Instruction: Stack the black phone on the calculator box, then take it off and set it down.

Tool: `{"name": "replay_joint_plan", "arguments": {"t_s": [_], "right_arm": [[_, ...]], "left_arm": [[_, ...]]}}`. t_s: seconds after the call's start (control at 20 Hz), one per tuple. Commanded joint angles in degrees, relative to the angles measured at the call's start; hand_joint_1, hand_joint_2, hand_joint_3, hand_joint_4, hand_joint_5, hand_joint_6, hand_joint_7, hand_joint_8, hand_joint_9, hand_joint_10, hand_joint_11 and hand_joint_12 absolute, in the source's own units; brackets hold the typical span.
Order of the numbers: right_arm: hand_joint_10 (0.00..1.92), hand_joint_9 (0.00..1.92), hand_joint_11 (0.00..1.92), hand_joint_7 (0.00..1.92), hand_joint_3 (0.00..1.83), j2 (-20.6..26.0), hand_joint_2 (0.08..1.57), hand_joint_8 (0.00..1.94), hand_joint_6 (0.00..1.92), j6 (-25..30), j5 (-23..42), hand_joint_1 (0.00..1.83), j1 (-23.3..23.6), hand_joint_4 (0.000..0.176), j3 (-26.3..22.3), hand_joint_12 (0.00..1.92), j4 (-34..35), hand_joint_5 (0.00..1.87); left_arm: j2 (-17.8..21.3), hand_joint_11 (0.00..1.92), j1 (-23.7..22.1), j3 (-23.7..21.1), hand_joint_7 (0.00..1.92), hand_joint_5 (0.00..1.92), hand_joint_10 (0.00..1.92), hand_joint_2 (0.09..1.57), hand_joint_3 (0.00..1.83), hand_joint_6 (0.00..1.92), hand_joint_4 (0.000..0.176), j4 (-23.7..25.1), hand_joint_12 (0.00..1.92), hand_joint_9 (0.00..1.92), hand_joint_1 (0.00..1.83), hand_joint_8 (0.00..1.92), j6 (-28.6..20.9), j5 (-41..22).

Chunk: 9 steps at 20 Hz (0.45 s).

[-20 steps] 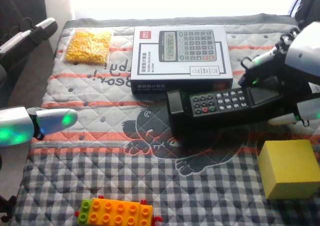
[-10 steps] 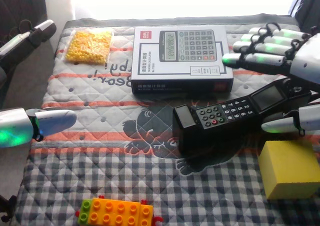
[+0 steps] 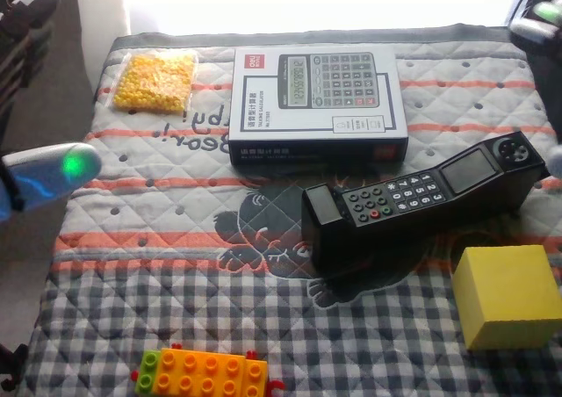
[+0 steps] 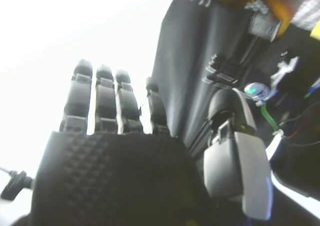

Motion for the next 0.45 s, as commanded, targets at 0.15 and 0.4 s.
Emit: {"name": "replay_joint_plan", "arguments": {"t_s": [0.15, 0.4], "right_arm": [[0.0, 0.07, 0.0, 0.15, 0.01, 1.1, 1.26, 0.01, 0.01, 0.0, 21.2, 0.4, -7.6, 0.152, -3.1, 0.0, 6.7, 0.1], [0.0, 0.0, 0.0, 0.0, 0.0, 1.6, 1.15, 0.0, 0.02, -0.2, 30.1, 0.76, -9.2, 0.1, -5.1, 0.0, 6.7, 0.16]], "left_arm": [[0.2, 0.01, 0.5, 1.2, 0.08, 0.0, 0.02, 1.02, 0.0, 0.0, 0.154, 1.2, 0.37, 0.04, 0.42, 0.0, -8.7, -15.4], [-1.2, 0.0, -0.7, 2.6, 0.1, 0.01, 0.0, 1.3, 0.04, 0.0, 0.0, 4.8, 0.37, 0.11, 0.04, 0.0, -15.8, -21.9]]}}
